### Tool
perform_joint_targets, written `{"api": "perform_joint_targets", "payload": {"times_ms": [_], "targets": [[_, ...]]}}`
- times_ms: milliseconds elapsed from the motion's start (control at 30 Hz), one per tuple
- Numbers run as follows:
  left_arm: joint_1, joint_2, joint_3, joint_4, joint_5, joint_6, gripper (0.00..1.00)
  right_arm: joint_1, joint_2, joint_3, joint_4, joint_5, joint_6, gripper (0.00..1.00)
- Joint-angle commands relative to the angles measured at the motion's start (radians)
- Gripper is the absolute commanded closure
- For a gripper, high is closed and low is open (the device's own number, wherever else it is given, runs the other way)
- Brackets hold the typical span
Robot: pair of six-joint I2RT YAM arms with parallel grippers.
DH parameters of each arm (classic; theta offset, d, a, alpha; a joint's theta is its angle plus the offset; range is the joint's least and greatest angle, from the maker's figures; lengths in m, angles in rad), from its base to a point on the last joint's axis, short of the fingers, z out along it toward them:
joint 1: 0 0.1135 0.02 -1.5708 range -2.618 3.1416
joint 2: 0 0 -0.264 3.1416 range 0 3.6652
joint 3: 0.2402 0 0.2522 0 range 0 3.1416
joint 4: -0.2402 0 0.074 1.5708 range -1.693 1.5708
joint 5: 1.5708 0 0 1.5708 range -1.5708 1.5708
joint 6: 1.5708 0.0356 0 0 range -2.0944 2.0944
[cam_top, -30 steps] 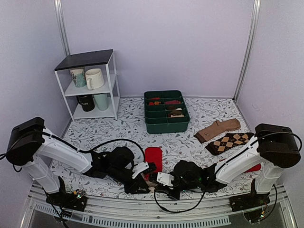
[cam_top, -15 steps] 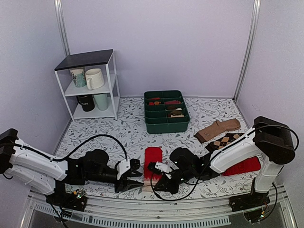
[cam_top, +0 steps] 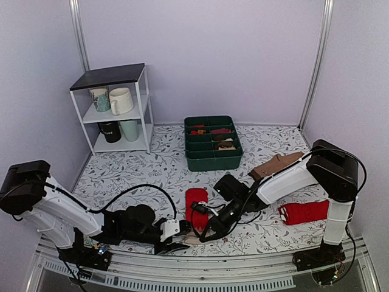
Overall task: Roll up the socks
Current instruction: Roll a pair of socks at the center of the board.
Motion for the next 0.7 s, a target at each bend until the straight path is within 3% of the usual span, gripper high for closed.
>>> {"api": "perform_joint_targets", "payload": {"times_ms": [0, 300, 467, 667], "targets": [[-0.033, 0.070, 0.040, 0.068, -0.034, 0.035, 0.51, -0.013, 0.087, -0.036, -0.221, 0.062, 0.008, 0.99], [-0.040, 0.140, 0.075, 0.076, -0.060, 0.047, 0.55, -0.017, 0.100, -0.033, -0.230, 0.036, -0.008, 0.99], [-0.040, 0.158, 0.086, 0.076, -0.025, 0.038, 0.74, -0.022, 0.109, -0.029, -0.226, 0.022, -0.004, 0.99], [-0.040, 0.185, 0.103, 0.050, -0.004, 0.032, 0.87, -0.022, 0.119, -0.025, -0.213, 0.010, 0.007, 0.99]]}}
